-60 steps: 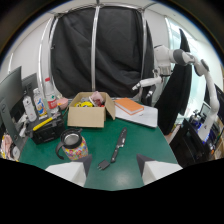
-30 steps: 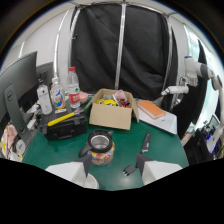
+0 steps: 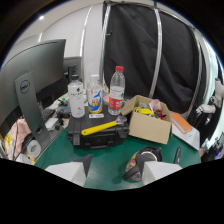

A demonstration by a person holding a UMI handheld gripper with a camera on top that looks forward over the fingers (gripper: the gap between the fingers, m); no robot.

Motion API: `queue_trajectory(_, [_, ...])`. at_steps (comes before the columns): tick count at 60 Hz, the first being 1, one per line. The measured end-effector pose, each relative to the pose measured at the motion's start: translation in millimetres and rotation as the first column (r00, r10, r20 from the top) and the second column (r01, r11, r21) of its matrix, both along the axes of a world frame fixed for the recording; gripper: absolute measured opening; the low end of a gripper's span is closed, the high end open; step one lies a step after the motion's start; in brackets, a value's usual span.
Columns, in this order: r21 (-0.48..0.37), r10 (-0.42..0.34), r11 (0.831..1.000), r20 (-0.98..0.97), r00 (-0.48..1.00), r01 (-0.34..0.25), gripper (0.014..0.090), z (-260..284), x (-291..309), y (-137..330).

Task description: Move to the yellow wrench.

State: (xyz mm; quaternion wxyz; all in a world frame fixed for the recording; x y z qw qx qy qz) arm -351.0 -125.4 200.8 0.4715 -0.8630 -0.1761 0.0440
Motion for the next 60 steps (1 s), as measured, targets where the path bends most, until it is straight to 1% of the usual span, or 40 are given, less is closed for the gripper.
queue_trajectory(2, [-0.007, 0.000, 1.000, -0.007, 1.000, 0.000, 0.0852, -2, -6, 1])
queue_trajectory(3, [-0.011, -0.001, 1.000, -0.014, 1.000, 0.001, 0.0823, -2, -8, 1])
queue_trajectory(4, [-0.017, -0.005, 1.000, -0.021, 1.000, 0.005, 0.0853, -3, -11, 2])
queue_trajectory(10, [-0.057, -0.027, 0.998, -0.044, 0.999, 0.024, 0.0853, -15, -31, 8])
queue_trajectory(11, [-0.062, -0.032, 0.998, -0.046, 0.998, 0.029, 0.0823, -17, -35, 10])
queue_trajectory(12, [-0.066, -0.037, 0.997, -0.047, 0.998, 0.034, 0.0851, -19, -37, 12])
queue_trajectory(24, [-0.111, -0.116, 0.988, -0.065, 0.991, 0.108, 0.0851, -41, -58, 41])
queue_trajectory(32, [-0.093, -0.145, 0.986, -0.064, 0.987, 0.138, 0.0853, -45, -63, 62])
queue_trajectory(35, [-0.090, -0.148, 0.986, -0.064, 0.987, 0.142, 0.0853, -47, -65, 66])
queue_trajectory(38, [-0.105, -0.149, 0.984, -0.075, 0.986, 0.141, 0.0852, -50, -68, 69])
queue_trajectory(41, [-0.111, -0.162, 0.982, -0.077, 0.984, 0.153, 0.0853, -53, -67, 73])
queue_trajectory(49, [-0.092, -0.176, 0.981, -0.067, 0.982, 0.170, 0.0855, -54, -65, 85])
queue_trajectory(60, [-0.094, -0.169, 0.982, -0.072, 0.983, 0.162, 0.0851, -55, -70, 88])
